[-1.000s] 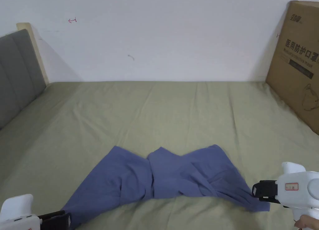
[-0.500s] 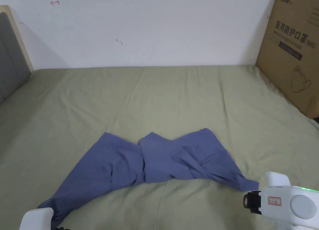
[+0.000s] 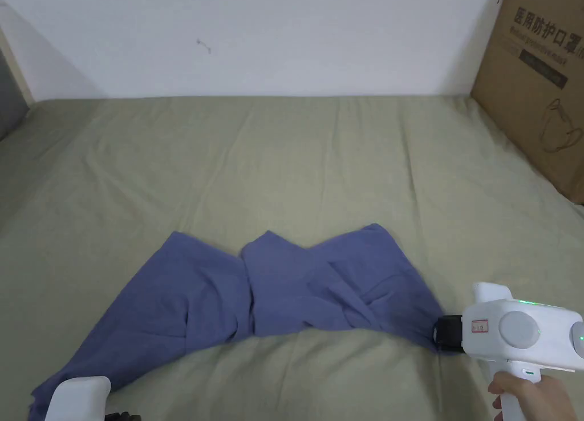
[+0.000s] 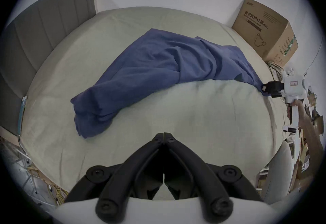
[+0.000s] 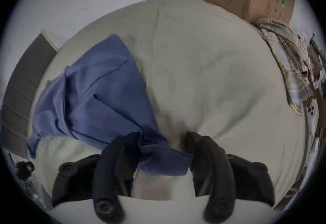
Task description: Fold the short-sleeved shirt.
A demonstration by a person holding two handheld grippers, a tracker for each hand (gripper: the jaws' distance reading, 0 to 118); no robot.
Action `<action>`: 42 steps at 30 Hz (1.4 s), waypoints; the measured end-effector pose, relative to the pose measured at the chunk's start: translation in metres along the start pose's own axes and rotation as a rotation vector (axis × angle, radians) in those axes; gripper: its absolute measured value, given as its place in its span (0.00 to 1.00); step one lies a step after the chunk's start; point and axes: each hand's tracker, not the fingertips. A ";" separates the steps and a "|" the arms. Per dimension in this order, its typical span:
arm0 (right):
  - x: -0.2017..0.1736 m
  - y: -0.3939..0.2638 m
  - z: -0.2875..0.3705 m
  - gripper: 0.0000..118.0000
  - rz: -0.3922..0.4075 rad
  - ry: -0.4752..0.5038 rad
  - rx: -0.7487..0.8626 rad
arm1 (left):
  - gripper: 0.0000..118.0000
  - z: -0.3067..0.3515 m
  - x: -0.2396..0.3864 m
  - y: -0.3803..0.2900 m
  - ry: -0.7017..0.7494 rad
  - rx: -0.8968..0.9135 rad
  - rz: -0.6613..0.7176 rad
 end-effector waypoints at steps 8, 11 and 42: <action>-0.023 0.009 0.024 0.05 0.136 -0.070 0.013 | 0.00 0.001 -0.010 0.019 0.040 0.000 0.004; -0.012 0.017 0.034 0.05 0.064 -0.022 0.024 | 0.00 0.001 -0.017 0.044 0.058 0.030 0.016; -0.003 0.050 0.028 0.04 0.001 0.068 0.040 | 0.78 -0.243 -0.014 0.279 0.086 -0.092 0.058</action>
